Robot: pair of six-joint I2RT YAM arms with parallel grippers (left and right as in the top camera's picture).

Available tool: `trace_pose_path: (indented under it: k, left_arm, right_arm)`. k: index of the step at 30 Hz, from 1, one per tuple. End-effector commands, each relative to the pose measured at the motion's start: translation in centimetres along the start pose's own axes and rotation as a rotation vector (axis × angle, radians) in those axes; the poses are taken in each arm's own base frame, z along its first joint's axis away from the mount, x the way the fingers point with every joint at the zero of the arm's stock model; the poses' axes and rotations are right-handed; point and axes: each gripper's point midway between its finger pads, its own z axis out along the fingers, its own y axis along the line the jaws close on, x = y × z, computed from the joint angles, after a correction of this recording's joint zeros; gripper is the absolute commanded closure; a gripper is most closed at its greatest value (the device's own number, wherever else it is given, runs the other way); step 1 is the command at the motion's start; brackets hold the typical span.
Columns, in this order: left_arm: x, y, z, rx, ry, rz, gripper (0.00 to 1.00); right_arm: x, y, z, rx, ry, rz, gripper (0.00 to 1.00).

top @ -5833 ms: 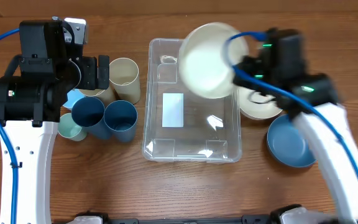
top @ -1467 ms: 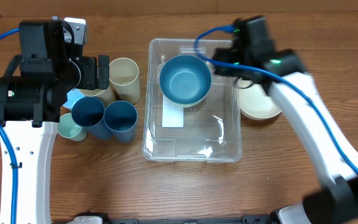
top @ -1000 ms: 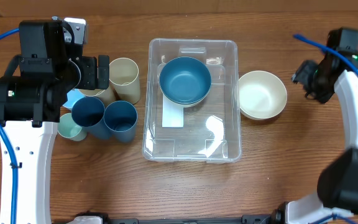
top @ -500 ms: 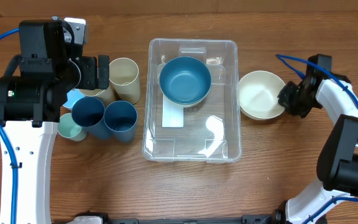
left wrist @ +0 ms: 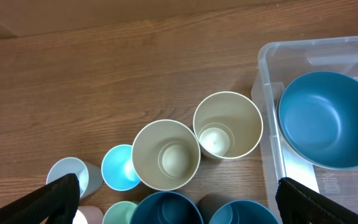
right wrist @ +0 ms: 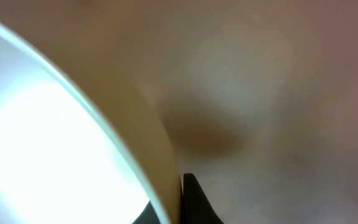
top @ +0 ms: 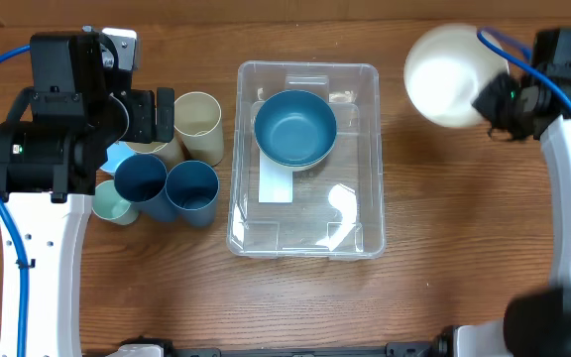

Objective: Pack container

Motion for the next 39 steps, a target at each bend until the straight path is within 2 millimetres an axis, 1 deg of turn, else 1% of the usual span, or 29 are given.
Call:
trace_pose_path:
  k: [1,2,3,4,6,7,9,12,14,16,18,19,20,21,22,23,24,25,26,28,29,30,32,34,35,36,37,38,39]
  left_arm:
    - [-0.8,0.1,-0.6,-0.004,-0.026,0.014,0.00]
    - [-0.7,0.1,-0.6,-0.004,-0.026,0.014,0.00]
    - [-0.8,0.1,-0.6,-0.004,-0.026,0.014,0.00]
    - [-0.8,0.1,-0.6,-0.004,-0.026,0.014,0.00]
    - [-0.7,0.1,-0.5,-0.003,-0.023,0.014,0.00]
    - [-0.7,0.1,-0.4,-0.003,-0.021,0.014,0.00]
    - [-0.7,0.1,-0.4,-0.003,-0.018,0.014,0.00]
    - [-0.6,0.1,-0.4,-0.003,-0.017,0.014,0.00]
    - [-0.6,0.1,-0.4,-0.003,-0.016,0.014,0.00]
    - [-0.6,0.1,-0.4,-0.003,-0.016,0.014,0.00]
    - [-0.6,0.1,-0.4,-0.002,-0.016,0.015,0.00]
    - [-0.6,0.1,-0.4,-0.002,-0.016,0.015,0.00]
    - [-0.6,0.1,-0.4,-0.002,-0.016,0.015,0.00]
    - [-0.6,0.1,-0.4,-0.002,-0.015,0.015,0.00]
    - [-0.6,0.1,-0.4,-0.002,-0.016,0.015,0.00]
    - [-0.6,0.1,-0.4,-0.002,-0.016,0.015,0.00]
    - [-0.6,0.1,-0.4,-0.002,-0.016,0.015,0.00]
    - [-0.6,0.0,-0.4,-0.002,-0.016,0.016,0.00]
    - [-0.6,0.0,-0.4,-0.002,-0.016,0.015,0.00]
    - [-0.6,0.0,-0.4,-0.002,-0.016,0.016,0.00]
    - [-0.6,0.0,-0.4,-0.002,-0.016,0.015,0.00]
    - [-0.6,0.0,-0.4,-0.002,-0.016,0.015,0.00]
    - [-0.6,0.0,-0.4,-0.002,-0.016,0.015,0.00]
    - [-0.6,0.0,-0.4,-0.002,-0.016,0.016,0.00]
    - [-0.6,0.0,-0.4,-0.002,-0.016,0.016,0.00]
    - [-0.6,0.0,-0.4,-0.002,-0.016,0.015,0.00]
    - [-0.6,0.0,-0.4,-0.002,-0.016,0.016,0.00]
    - [-0.6,0.0,-0.4,-0.002,-0.016,0.015,0.00]
    - [-0.6,0.0,-0.4,-0.002,-0.016,0.015,0.00]
  right_arm:
    - [3.2,10.1,-6.8,-0.243,-0.074,-0.217,0.96]
    - [4.8,11.8,-7.0,-0.262,-0.063,-0.267,0.96]
    - [6.7,13.4,-6.4,-0.261,-0.044,-0.314,0.96]
    - [7.5,14.0,-5.9,-0.257,-0.031,-0.335,0.96]
    - [10.4,16.0,-3.5,-0.246,0.028,-0.399,0.96]
    - [11.3,16.6,-2.3,-0.241,0.054,-0.417,0.96]
    - [13.2,17.8,1.4,-0.218,0.102,-0.449,0.96]
    - [14.7,18.1,6.7,-0.175,0.149,-0.460,0.96]
    - [15.5,18.0,9.5,-0.151,0.173,-0.463,0.96]
    - [16.2,17.6,11.3,-0.129,0.196,-0.466,0.96]
    - [16.9,17.3,11.9,-0.124,0.226,-0.468,0.96]
    - [17.1,17.5,11.7,-0.136,0.239,-0.468,0.92]
    - [17.1,17.7,11.3,-0.151,0.245,-0.467,0.84]
    - [17.0,17.9,10.7,-0.165,0.243,-0.466,0.80]
    - [16.7,18.2,9.8,-0.182,0.234,-0.464,0.75]
    - [16.2,18.5,8.9,-0.197,0.217,-0.463,0.67]
    - [15.2,19.0,7.1,-0.225,0.179,-0.463,0.57]
    - [14.3,19.1,5.7,-0.238,0.145,-0.457,0.50]
    - [13.3,19.3,4.3,-0.251,0.109,-0.449,0.46]
    - [10.7,19.0,0.6,-0.280,0.021,-0.423,0.38]
    - [8.2,17.7,-2.7,-0.277,-0.061,-0.387,0.30]
    - [6.8,16.4,-4.2,-0.259,-0.100,-0.363,0.26]
    - [3.5,12.3,-7.5,-0.192,-0.188,-0.283,0.20]
    - [1.1,8.3,-9.4,-0.133,-0.235,-0.201,0.18]
    - [-0.5,5.2,-10.5,-0.081,-0.260,-0.117,0.16]
    - [-1.5,2.4,-11.0,-0.031,-0.274,-0.040,0.14]
    - [-2.2,0.3,-11.3,0.004,-0.278,0.016,0.11]
    - [-2.8,-2.7,-11.4,0.049,-0.262,0.086,0.10]
    - [-2.9,-4.4,-11.2,0.073,-0.245,0.134,0.07]
